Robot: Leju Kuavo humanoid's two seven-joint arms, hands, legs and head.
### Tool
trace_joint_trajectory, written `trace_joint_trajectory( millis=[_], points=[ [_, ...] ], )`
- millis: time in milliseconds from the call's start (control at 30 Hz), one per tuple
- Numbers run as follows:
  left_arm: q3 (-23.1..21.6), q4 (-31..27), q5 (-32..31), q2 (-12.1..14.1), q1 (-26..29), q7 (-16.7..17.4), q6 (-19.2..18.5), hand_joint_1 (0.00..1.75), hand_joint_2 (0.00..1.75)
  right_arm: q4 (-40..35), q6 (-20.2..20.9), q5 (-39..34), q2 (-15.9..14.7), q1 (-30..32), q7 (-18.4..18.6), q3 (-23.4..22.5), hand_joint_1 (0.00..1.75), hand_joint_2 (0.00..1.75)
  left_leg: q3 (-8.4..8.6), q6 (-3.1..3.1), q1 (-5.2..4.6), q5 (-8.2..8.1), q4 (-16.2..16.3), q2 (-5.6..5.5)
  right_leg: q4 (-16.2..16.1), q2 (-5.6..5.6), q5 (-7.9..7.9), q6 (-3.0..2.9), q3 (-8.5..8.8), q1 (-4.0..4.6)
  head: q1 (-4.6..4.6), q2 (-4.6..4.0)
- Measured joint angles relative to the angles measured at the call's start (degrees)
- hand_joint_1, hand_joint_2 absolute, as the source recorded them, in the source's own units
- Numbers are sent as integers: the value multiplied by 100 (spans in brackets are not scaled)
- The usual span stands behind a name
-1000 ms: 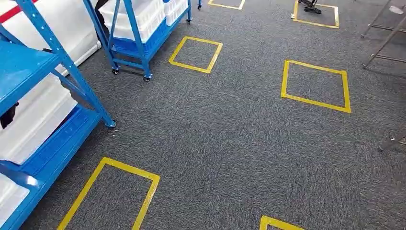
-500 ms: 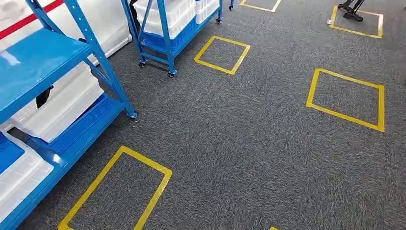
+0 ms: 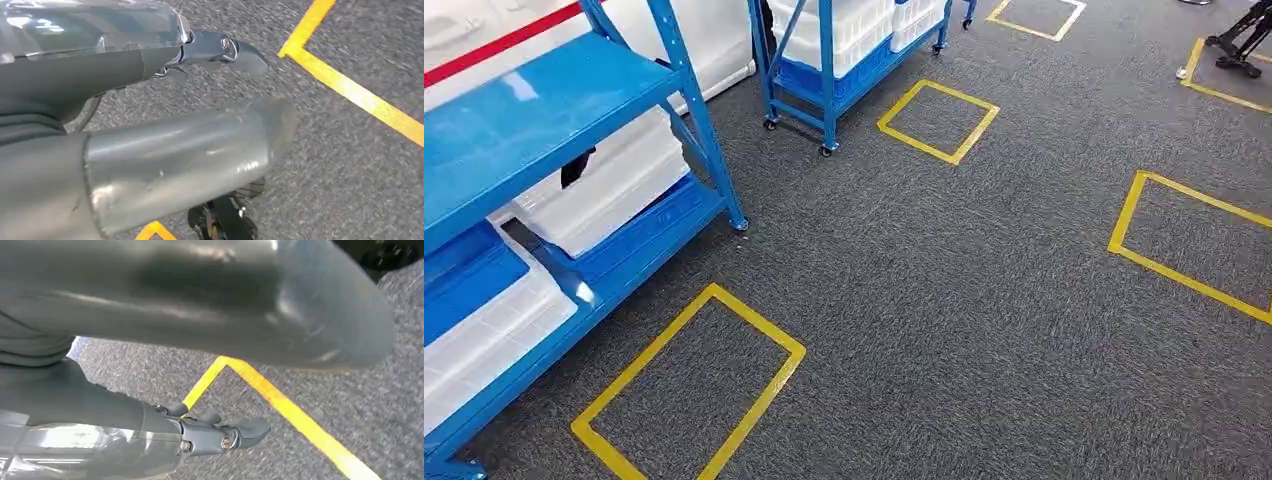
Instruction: Take the parts from the cabinet and place them on the table.
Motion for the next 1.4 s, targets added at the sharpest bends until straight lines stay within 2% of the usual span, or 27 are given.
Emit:
trace_joint_trajectory(
  millis=[67, 167, 200, 233, 300, 333, 367, 500, 533, 567, 600, 667, 700, 733, 800, 833, 867, 1000, 1033, 1067, 1100, 1167, 1200, 1267, 1333, 1367, 1400],
  points=[
    [0, 0, 0, -4, -5, -2, 0, 0, 0, 2, 2, 2, -9, 12, -5, -2, 0, 0, 38, 55, 36, 69, -51, -69, 295, 426, -266, 62, -118, -44, 29, 0],
    [0, 0, -4, -4, -35, -24, 0, 0, 0, 7, 7, 4, -11, 41, 0, -20, 0, 0, -10, 81, 31, 95, -44, -214, 1554, 610, -860, 108, -715, -90, 44, 0],
    [0, 0, -7, -4, -31, -24, 0, 0, 0, 7, 7, 4, -13, 49, 0, -35, 0, 0, -12, 75, 33, 99, -35, -285, 1745, 614, -848, 118, -816, -94, 46, 0],
    [0, 0, -7, -4, -24, -24, 0, 0, 0, 7, 7, 4, -15, 50, 0, -39, 0, 0, -4, 70, 37, 100, -31, -346, 1608, 615, -680, 125, -762, -112, 46, 0],
    [0, 2, -17, -7, -32, -26, 0, 0, 0, 7, 4, 4, -24, 53, 0, -42, 0, 0, 8, 45, 47, 88, -4, -485, 742, 679, -140, 131, -356, -157, 44, 0],
    [0, 4, -20, -9, -38, -35, 0, 0, 0, 7, 4, 4, -24, 56, 0, -44, 0, 0, 5, 15, 56, 77, 21, -544, 238, 815, 91, 135, -121, -184, 48, 0],
    [0, 4, -33, -11, -44, -46, 0, 0, 0, 7, 4, 4, -22, 59, 2, -44, 0, 0, -29, -45, 33, 62, 50, -590, 76, 1050, -26, 140, -52, -179, 55, 0],
    [0, 7, -44, -22, -22, -79, 9, 0, 0, 7, 0, 4, -24, 35, 4, -48, 0, 0, -98, -210, 62, 114, 15, -777, 31, 827, 43, -1, -61, -141, 42, 0],
    [0, 9, -44, -26, -19, -83, 9, 0, 0, 4, 0, 4, -20, 32, 4, -48, 0, 0, -103, -219, 81, 67, 76, -704, -18, 749, 81, -62, -54, -163, 44, 0],
    [0, 9, -50, -37, -16, -87, 9, 0, 0, 4, 0, 4, -20, 39, 4, -50, 0, 0, -202, -228, 53, -106, 291, -428, -32, 699, 84, -109, -55, -152, 6, 0],
    [0, 9, -52, -37, -34, -92, 9, 0, 0, 4, 0, 4, -20, 48, 4, -50, 0, 0, -374, -239, 54, -334, 658, -301, -31, 630, 82, -139, -63, -135, -26, 0],
    [0, 9, -57, -44, -57, -92, 9, 0, 0, 4, 0, 4, -20, 68, 6, -55, 0, 0, -783, -260, 56, -755, 1565, -209, -25, 483, 73, -154, -79, -100, -24, -2],
    [0, 11, -63, -50, -54, -92, 7, 0, 0, 4, 0, 4, -20, 69, 6, -57, 0, 0, -900, -265, 56, -828, 1844, -193, -17, 419, 72, -157, -87, -85, -28, 0],
    [0, 11, -81, -52, -35, -94, 7, 0, 0, 4, 0, 4, -22, 66, 6, -59, 0, 0, -874, -261, 56, -743, 1831, -179, -11, 357, 67, -162, -86, -74, -26, 0],
    [0, 11, -103, -52, -21, -94, 7, 0, 0, 4, 0, 4, -20, 54, 6, -59, 0, 0, -429, -217, 45, -288, 1012, -122, 3, 240, 49, -161, -67, -61, -26, 0],
    [-2, 11, -105, -52, -28, -98, 7, 0, 0, 7, 2, 4, -20, 48, 6, -59, 0, 0, -128, -179, 30, -70, 462, -13, 6, 188, 39, -150, -51, -54, -31, 0],
    [-2, 11, -105, -50, -42, -105, 7, 0, 0, 7, 2, 4, -20, 45, 4, -59, 0, 0, 53, -105, -19, -72, 62, 303, 8, 135, 28, -134, -34, -43, -33, 0],
    [-2, 11, -111, -50, -26, -109, 7, 0, 0, 7, 7, 4, -20, -6, 6, -79, 0, 0, 15, -32, -65, -5, 24, 81, -29, -27, 43, -15, 6, -38, -28, 0],
    [-2, 11, -111, -50, -24, -109, 7, 0, 0, 4, 4, 4, -22, -13, 4, -85, 0, 0, 96, 27, 27, 74, -75, 22, -4, 27, 4, 41, 17, -35, -33, 0],
    [-6, 11, -112, -61, -31, -109, 7, 0, 0, 4, 4, 4, -26, -5, 2, -90, 0, 0, 88, 47, 25, 101, -106, -23, 120, 343, -110, 77, -24, -59, 5, 0],
    [-13, 11, -111, -61, -40, -111, 7, 0, 0, 7, 11, 4, -22, -4, 4, -92, 0, 0, 67, 82, 24, 126, -105, -68, 428, 516, -336, 87, -178, -76, 20, 0],
    [-22, 11, -111, -63, -61, -111, 7, 0, 0, 7, 13, 4, -22, 19, 9, -94, 0, 0, 26, 93, 21, 136, -98, -183, 1296, 609, -754, 119, -592, -108, 29, 0],
    [-37, 11, -111, -72, -57, -109, 11, 0, 0, 7, 7, 4, -24, 25, 20, -98, 0, 0, 13, 89, 21, 139, -89, -250, 1612, 615, -830, 135, -751, -113, 29, 0],
    [-52, 11, -114, -74, -36, -109, 11, 0, 0, 7, 4, 4, -28, 26, 22, -105, 0, 0, 15, 81, 29, 142, -71, -389, 1416, 619, -535, 151, -677, -144, 31, 0],
    [-61, 11, -111, -87, -42, -109, 11, 0, 0, 7, 4, 4, -40, 27, 22, -116, 0, 0, 20, 44, 41, 124, -32, -528, 462, 708, 7, 150, -227, -180, 33, 0],
    [-72, 11, -111, -92, -43, -111, 11, 0, 0, 7, 4, 4, -44, 30, 22, -120, 0, 0, -5, 14, 45, 112, -6, -582, 68, 913, 85, 140, -59, -206, 33, 0],
    [-72, 11, -111, -92, -55, -109, 13, 0, 0, 7, 4, 4, -42, 27, 24, -131, 0, 0, -38, -42, 15, 93, 42, -629, 25, 985, 33, 129, -42, -166, 33, 0]
  ],
)
